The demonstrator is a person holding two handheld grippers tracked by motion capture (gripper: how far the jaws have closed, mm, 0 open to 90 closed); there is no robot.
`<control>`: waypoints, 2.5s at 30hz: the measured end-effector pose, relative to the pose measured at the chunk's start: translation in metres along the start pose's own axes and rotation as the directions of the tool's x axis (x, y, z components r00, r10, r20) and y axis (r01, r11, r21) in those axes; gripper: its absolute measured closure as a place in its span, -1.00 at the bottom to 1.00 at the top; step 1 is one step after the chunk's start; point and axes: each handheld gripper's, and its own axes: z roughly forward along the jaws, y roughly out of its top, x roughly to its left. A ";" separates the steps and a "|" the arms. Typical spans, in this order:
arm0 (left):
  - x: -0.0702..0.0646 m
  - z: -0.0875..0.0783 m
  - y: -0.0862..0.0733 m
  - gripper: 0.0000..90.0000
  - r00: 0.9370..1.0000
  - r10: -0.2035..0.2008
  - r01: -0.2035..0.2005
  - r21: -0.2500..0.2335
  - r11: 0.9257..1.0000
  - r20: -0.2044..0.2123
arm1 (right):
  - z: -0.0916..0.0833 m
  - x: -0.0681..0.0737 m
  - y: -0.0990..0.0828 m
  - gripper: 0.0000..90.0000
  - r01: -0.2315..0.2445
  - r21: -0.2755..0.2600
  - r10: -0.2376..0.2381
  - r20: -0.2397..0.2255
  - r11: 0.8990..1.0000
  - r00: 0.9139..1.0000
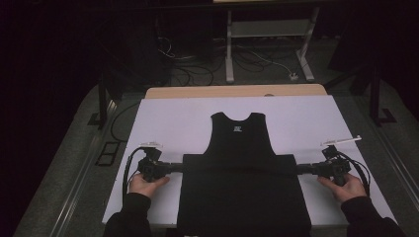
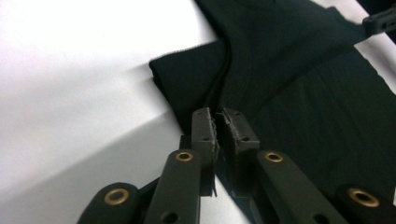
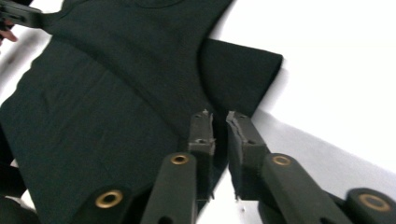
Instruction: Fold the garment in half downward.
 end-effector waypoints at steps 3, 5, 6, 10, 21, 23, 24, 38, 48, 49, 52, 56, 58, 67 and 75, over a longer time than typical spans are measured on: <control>-0.001 -0.001 0.001 0.70 1.000 0.004 -0.004 -0.006 1.000 -0.015 | -0.001 -0.001 0.000 0.65 -0.016 0.003 0.016 0.016 1.000 1.000; -0.003 0.001 0.002 0.55 0.999 0.023 -0.023 0.004 1.000 -0.026 | -0.003 -0.003 0.001 0.51 -0.016 -0.008 0.016 0.013 1.000 1.000; -0.004 0.001 0.002 0.50 0.999 0.034 -0.034 0.007 0.999 -0.034 | -0.003 -0.003 0.001 0.47 -0.008 -0.019 0.008 0.017 1.000 1.000; -0.008 0.000 0.005 0.30 0.997 0.061 -0.061 0.005 0.998 -0.037 | -0.006 0.000 0.002 0.28 0.013 -0.047 -0.011 0.030 0.999 0.999; -0.011 -0.003 0.011 -0.21 0.991 0.093 -0.096 -0.023 0.995 -0.099 | -0.008 0.001 0.004 -0.41 0.037 -0.095 -0.031 0.062 0.995 0.998; -0.012 -0.003 0.012 -0.30 0.989 0.100 -0.103 -0.016 0.995 -0.110 | -0.010 0.002 0.006 -0.62 0.047 -0.104 -0.038 0.084 0.993 0.996; -0.012 -0.003 0.012 -0.33 0.988 0.102 -0.104 -0.014 0.994 -0.114 | -0.011 0.003 0.007 -0.69 0.051 -0.110 -0.040 0.099 0.993 0.994; -0.005 -0.001 0.028 -0.74 0.995 0.081 -0.083 -0.020 0.996 -0.064 | -0.017 0.004 0.025 -1.00 0.109 -0.142 -0.088 0.146 0.984 0.985; -0.004 -0.005 0.045 -1.00 0.995 0.080 -0.083 -0.040 0.996 -0.060 | -0.019 -0.002 0.037 -1.00 0.106 -0.137 -0.088 0.129 0.985 0.988; -0.003 -0.005 0.046 -1.00 0.995 0.078 -0.081 -0.038 0.996 -0.058 | -0.019 -0.002 0.039 -1.00 0.108 -0.137 -0.090 0.127 0.985 0.988; -0.002 -0.004 0.052 -1.00 0.994 0.089 -0.091 -0.027 0.995 -0.070 | -0.020 -0.005 0.043 -1.00 0.108 -0.131 -0.092 0.123 0.986 0.988; -0.001 -0.003 0.057 -1.00 0.993 0.096 -0.098 -0.034 0.995 -0.064 | -0.020 -0.008 0.050 -1.00 0.109 -0.124 -0.095 0.119 0.986 0.988; 0.000 -0.002 0.059 -1.00 0.993 0.099 -0.101 -0.033 0.994 -0.065 | -0.020 -0.008 0.053 -1.00 0.114 -0.125 -0.099 0.120 0.986 0.988; 0.001 0.000 0.068 -1.00 0.992 0.107 -0.109 -0.028 0.994 -0.062 | -0.023 -0.005 0.067 -1.00 0.140 -0.119 -0.125 0.124 0.983 0.984; 0.001 0.001 0.078 -1.00 0.992 0.118 -0.120 -0.027 0.992 -0.053 | -0.021 -0.002 0.080 -1.00 0.159 -0.112 -0.147 0.112 0.981 0.983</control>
